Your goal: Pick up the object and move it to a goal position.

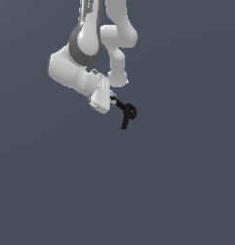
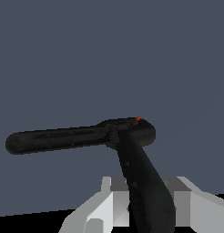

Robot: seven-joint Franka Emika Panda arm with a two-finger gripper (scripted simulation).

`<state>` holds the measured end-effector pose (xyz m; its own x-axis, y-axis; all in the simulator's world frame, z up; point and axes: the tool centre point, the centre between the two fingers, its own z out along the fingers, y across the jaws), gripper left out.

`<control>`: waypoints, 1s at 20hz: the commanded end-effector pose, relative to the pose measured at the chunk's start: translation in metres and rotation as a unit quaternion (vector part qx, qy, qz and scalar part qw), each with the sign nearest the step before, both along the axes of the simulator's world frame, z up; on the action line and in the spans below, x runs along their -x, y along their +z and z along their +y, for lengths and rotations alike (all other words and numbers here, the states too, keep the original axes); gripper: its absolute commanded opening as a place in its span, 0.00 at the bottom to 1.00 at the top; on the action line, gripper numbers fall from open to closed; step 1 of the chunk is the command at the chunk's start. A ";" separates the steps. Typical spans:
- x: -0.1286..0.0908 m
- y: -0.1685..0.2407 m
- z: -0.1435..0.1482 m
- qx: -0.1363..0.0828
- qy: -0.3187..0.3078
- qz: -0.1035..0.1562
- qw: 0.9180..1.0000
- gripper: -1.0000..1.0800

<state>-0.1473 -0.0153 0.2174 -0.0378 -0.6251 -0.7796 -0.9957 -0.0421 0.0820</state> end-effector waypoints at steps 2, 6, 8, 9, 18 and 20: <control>0.002 0.005 0.002 0.000 0.000 -0.001 1.000 0.00; 0.002 0.004 0.002 0.000 0.000 0.000 1.000 0.00; 0.002 0.008 0.003 0.000 0.000 0.000 1.000 0.00; 0.002 0.010 0.004 0.000 0.000 0.000 1.000 0.00; 0.002 0.060 0.025 0.000 0.000 0.000 1.000 0.00; 0.001 0.070 0.029 0.000 0.000 0.000 1.000 0.00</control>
<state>-0.1489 0.0108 0.2783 -0.0383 -0.6256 -0.7792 -0.9956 -0.0432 0.0836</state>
